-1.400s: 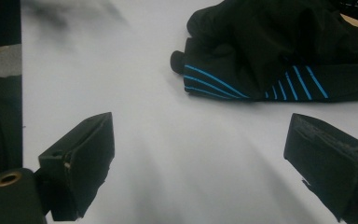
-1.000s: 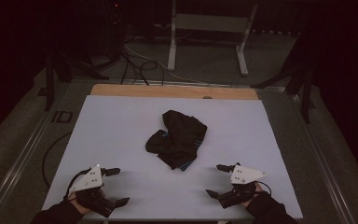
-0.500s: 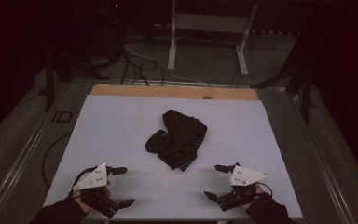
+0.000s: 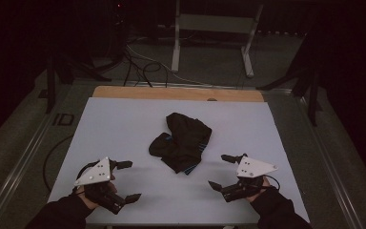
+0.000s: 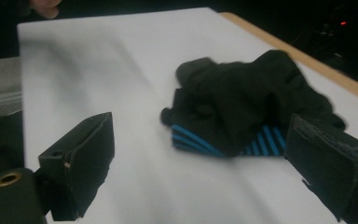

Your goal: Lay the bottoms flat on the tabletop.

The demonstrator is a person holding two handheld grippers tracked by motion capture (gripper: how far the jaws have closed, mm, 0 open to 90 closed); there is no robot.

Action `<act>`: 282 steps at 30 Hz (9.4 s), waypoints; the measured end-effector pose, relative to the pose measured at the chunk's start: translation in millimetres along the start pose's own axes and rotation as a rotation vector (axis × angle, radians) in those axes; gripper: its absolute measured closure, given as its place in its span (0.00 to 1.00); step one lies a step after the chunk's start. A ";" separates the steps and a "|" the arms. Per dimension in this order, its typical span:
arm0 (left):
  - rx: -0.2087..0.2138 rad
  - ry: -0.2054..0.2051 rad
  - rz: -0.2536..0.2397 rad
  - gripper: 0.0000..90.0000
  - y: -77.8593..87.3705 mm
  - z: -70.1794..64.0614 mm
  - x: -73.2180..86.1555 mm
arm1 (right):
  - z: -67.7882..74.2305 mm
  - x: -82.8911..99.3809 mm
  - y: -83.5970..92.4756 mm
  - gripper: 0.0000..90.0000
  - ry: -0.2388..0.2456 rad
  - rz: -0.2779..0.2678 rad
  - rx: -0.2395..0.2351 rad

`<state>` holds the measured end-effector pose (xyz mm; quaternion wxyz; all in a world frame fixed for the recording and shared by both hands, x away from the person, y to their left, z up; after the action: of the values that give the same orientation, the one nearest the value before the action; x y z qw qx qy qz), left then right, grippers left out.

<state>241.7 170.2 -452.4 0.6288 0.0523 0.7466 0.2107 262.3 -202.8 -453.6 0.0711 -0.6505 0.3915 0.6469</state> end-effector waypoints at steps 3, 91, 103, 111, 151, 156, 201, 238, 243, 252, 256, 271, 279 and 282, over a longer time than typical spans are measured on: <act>0.006 -0.006 0.003 0.00 -2.2 1.0 -5.9 | -7.6 -6.5 0.7 0.10 0.002 -0.008 0.022; -0.281 -0.009 0.373 1.00 -123.1 84.4 12.5 | -14.3 25.8 -78.5 1.00 -0.041 0.283 0.096; -0.184 -0.036 0.362 1.00 -104.1 43.1 3.5 | -0.3 19.1 -48.0 1.00 -0.004 0.262 0.090; -0.071 -0.049 0.389 1.00 -106.5 7.9 4.8 | 8.4 36.0 -28.8 1.00 -0.004 0.310 0.067; -0.175 0.152 0.386 0.43 -134.2 117.9 17.9 | -36.1 52.5 -71.3 0.56 -0.254 0.311 0.110; -0.166 0.149 0.418 0.47 -139.8 123.6 19.8 | -31.0 52.9 -72.5 0.88 -0.201 0.345 0.084; -0.280 0.193 0.462 0.91 -8.3 27.8 54.0 | -34.4 39.8 -62.4 0.38 -0.222 0.243 0.140; -0.261 0.316 0.382 0.37 -92.3 121.1 40.5 | 25.5 41.9 -108.8 0.43 -0.188 0.390 -0.044; -0.266 0.279 0.390 0.42 -99.6 116.6 38.9 | 32.7 38.7 -117.7 0.53 -0.176 0.367 -0.032; -0.300 0.263 0.376 0.93 -102.0 110.5 34.3 | 32.6 36.2 -112.1 0.97 -0.144 0.394 -0.002; -0.347 0.275 0.338 0.94 -85.7 111.9 31.7 | 23.6 39.7 -100.2 0.97 -0.165 0.430 0.020; -0.344 0.228 0.310 0.93 -49.4 59.4 23.9 | -25.4 29.6 -38.3 0.98 -0.202 0.388 0.193; -0.257 0.224 0.361 0.93 -54.0 24.9 27.1 | -15.2 47.3 -27.8 0.98 -0.223 0.488 0.123; -0.236 0.216 0.374 0.93 -55.9 17.4 29.9 | -18.1 52.6 -23.5 0.98 -0.261 0.499 0.106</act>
<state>262.8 134.2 -503.1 0.4974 0.0929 0.7569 0.4137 283.2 -219.6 -507.8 -0.0064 -0.4406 0.5604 0.7013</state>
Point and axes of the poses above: each handheld gripper's, and its own axes: y roughly backward along the jaws, x roughly out of its underside, z roughly to its left, the point moved 3 cm from there along -y, roughly forward along the jaws, and after that the axes turned 8 degrees about x, right-handed, at the moved point
